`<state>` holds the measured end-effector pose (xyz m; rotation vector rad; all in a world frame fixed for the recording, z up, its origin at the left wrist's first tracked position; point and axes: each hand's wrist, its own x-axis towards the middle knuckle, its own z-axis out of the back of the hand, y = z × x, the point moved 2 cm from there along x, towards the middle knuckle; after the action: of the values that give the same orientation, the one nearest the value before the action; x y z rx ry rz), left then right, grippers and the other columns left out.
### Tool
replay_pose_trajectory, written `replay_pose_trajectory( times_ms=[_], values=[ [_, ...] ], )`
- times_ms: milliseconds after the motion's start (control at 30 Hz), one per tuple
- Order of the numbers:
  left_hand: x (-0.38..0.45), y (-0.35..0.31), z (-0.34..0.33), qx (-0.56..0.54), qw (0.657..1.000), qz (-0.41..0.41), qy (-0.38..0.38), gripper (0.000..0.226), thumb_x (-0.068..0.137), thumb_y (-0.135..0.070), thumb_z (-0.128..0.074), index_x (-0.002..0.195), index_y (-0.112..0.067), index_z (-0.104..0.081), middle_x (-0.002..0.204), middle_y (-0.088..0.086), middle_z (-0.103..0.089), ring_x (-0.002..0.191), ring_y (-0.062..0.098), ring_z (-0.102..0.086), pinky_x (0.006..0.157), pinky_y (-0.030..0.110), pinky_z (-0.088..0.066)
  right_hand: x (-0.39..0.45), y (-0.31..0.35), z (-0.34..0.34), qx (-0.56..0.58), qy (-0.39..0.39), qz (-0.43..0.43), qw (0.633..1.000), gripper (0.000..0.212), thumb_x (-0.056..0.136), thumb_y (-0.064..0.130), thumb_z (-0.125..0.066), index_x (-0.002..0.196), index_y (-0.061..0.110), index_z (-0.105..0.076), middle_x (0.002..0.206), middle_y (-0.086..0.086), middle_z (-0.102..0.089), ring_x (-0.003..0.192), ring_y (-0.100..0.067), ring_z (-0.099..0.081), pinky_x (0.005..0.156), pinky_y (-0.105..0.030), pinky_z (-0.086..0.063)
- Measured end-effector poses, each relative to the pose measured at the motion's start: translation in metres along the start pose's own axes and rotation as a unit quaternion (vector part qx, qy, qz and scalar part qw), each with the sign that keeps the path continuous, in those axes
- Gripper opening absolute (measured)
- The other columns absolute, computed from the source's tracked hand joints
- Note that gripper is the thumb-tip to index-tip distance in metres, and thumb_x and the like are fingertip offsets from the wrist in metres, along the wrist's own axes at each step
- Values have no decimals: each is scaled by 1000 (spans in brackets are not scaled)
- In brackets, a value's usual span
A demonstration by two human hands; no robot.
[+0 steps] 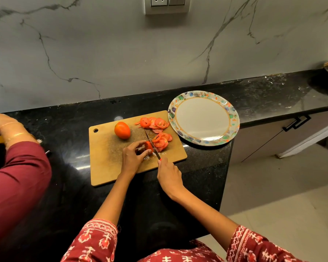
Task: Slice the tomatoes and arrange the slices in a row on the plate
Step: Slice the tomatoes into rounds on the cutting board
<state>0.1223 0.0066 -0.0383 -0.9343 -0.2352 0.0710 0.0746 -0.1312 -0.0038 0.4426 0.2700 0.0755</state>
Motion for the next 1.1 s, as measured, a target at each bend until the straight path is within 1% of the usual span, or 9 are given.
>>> replay_pose_trajectory(
  times_ms=[100, 267, 467, 600, 733, 800, 900, 1000, 1100],
  values=[
    [1, 1, -1, 2, 1000, 3, 5, 40, 71, -15, -79, 109, -12, -67, 105, 6, -69, 96, 15, -64, 86, 28, -52, 1, 0, -1, -14, -5, 2, 1000, 31, 104, 28, -24, 118, 8, -43, 110, -13, -62, 103, -31, -61, 79, -38, -46],
    [1, -1, 0, 9, 1000, 1, -2, 38, 71, -13, -79, 107, -9, -68, 104, 8, -70, 95, 14, -64, 86, 25, -49, 9, 6, -1, -28, -13, 5, 1000, 29, 105, 23, -25, 119, 6, -43, 114, -13, -61, 107, -31, -60, 81, -38, -46],
    [0, -4, 0, 8, 1000, -5, 3, 39, 70, -12, -79, 108, -9, -69, 103, 8, -70, 93, 10, -64, 83, 16, -46, 15, 6, -2, -31, -13, 8, 999, 29, 105, 22, -23, 117, 6, -44, 114, -13, -61, 107, -32, -60, 81, -39, -46],
    [0, -3, 2, 8, 1000, -2, 0, 38, 72, -10, -77, 109, -7, -68, 103, 9, -70, 93, 13, -65, 83, 19, -48, 9, 2, -8, -37, -12, 13, 999, 28, 105, 22, -25, 122, 6, -41, 112, -13, -62, 106, -31, -61, 80, -38, -47],
    [1, -5, 3, 10, 1000, -3, 0, 37, 71, -10, -78, 107, -7, -68, 102, 10, -70, 92, 12, -64, 83, 22, -50, 13, 5, -8, -22, -9, 1, 1000, 30, 105, 22, -25, 123, 6, -41, 114, -14, -61, 108, -32, -59, 81, -39, -46],
    [1, -5, 1, 13, 1000, -4, 2, 37, 71, -11, -78, 107, -8, -69, 102, 10, -70, 92, 13, -65, 81, 19, -48, 19, 8, -8, -23, -14, 5, 1000, 30, 105, 23, -24, 121, 5, -43, 114, -14, -61, 107, -32, -60, 81, -38, -46],
    [3, -4, 2, 14, 1000, -1, 3, 37, 71, -13, -78, 107, -9, -69, 103, 9, -70, 94, 15, -65, 85, 24, -50, 23, 8, -9, -33, -22, 12, 999, 27, 105, 20, -25, 116, 6, -45, 112, -13, -62, 105, -31, -62, 78, -37, -47],
    [1, -3, 1, 21, 1000, -15, 7, 37, 71, -12, -78, 107, -8, -69, 103, 9, -70, 93, 14, -65, 85, 24, -50, 20, 4, -11, -19, -9, 6, 1000, 30, 105, 23, -24, 122, 6, -42, 115, -13, -61, 108, -32, -59, 81, -38, -46],
    [-1, -1, 0, 14, 1000, -23, -5, 36, 70, -11, -78, 105, -7, -70, 101, 8, -71, 90, 12, -65, 81, 20, -50, 15, 4, -11, 6, 3, -1, 1000, 34, 104, 24, -24, 129, 5, -39, 119, -15, -58, 112, -33, -56, 85, -40, -44]
  ],
)
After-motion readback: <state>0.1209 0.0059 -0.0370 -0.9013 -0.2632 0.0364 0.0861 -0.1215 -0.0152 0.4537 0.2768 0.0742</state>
